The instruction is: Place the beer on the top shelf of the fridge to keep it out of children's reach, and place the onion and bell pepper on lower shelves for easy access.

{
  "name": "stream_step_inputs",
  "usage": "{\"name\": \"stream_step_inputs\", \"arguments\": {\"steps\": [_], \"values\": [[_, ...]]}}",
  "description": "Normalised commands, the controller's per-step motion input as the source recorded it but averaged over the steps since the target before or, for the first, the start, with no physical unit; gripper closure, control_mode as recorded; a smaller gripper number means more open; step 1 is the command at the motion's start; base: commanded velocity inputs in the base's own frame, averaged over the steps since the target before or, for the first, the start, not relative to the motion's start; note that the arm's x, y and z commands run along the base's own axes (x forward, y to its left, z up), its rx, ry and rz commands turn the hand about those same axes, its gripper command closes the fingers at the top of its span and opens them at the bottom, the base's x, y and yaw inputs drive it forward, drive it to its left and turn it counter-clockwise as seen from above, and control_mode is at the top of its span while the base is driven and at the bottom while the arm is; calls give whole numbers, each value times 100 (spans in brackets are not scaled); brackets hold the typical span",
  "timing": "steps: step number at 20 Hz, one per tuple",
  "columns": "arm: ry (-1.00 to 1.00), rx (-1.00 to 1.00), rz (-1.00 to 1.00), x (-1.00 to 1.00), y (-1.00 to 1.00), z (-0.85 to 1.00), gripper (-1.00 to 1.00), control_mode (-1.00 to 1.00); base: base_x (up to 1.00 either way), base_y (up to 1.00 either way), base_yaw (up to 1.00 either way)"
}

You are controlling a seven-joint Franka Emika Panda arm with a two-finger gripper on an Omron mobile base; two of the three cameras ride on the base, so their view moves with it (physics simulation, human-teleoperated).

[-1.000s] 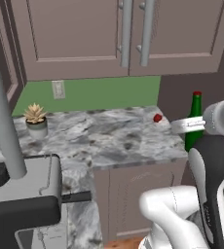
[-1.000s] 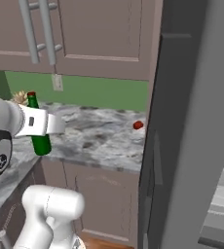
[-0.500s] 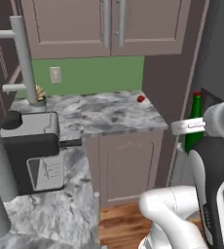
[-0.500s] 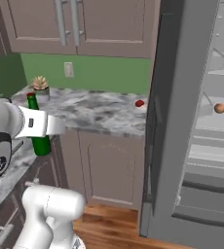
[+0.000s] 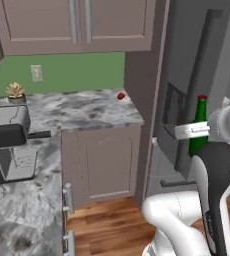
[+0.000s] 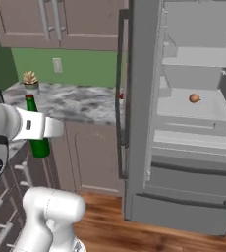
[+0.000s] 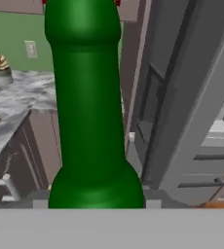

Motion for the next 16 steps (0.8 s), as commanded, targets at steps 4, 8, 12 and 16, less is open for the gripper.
{"name": "stream_step_inputs", "arguments": {"steps": [4,8,12,16], "values": [[0,0,0,0,0,0,100,100,0,-96,-6],[0,0,0,0,0,0,100,100,0,-98,-5],[0,0,0,0,0,0,100,100,5,-96,-3],[0,0,0,0,0,0,100,100,7,-82,-2]]}}
